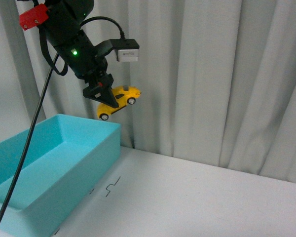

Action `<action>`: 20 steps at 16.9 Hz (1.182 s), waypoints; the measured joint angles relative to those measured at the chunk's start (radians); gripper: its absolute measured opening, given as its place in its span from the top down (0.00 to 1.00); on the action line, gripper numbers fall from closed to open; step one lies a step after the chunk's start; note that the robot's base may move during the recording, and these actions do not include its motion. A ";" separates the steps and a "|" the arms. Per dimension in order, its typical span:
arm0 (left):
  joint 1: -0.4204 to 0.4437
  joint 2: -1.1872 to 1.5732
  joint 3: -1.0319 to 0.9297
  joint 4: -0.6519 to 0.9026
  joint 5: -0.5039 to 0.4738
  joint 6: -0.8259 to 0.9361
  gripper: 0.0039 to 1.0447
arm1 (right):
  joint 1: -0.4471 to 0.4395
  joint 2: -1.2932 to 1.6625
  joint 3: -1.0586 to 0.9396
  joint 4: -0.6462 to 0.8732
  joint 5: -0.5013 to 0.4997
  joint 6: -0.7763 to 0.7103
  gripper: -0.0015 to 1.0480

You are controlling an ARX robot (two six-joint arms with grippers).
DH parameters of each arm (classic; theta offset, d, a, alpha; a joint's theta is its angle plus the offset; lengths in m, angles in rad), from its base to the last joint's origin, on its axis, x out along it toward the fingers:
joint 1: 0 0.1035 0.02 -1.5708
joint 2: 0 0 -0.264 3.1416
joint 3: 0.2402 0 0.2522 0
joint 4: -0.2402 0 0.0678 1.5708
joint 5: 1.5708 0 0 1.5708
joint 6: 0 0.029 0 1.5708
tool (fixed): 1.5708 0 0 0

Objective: Wind up and store yellow beetle toy

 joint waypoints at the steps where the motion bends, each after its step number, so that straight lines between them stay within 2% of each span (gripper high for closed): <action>1: 0.045 0.000 -0.006 0.030 -0.023 -0.044 0.62 | 0.000 0.000 0.000 0.000 0.000 0.000 0.06; 4: 0.150 -0.003 -0.053 0.077 -0.101 -0.147 0.62 | 0.000 0.000 0.000 0.000 0.000 0.000 0.06; 9: 0.224 0.065 -0.083 0.155 -0.273 -0.316 0.62 | 0.000 0.000 0.000 0.000 0.000 0.000 0.06; 14: 0.253 0.140 -0.134 0.209 -0.346 -0.468 0.63 | 0.000 0.000 0.000 0.000 0.000 0.000 0.06; 20: 0.275 0.222 -0.220 0.309 -0.410 -0.526 0.63 | 0.000 0.000 0.000 0.000 0.000 0.000 0.06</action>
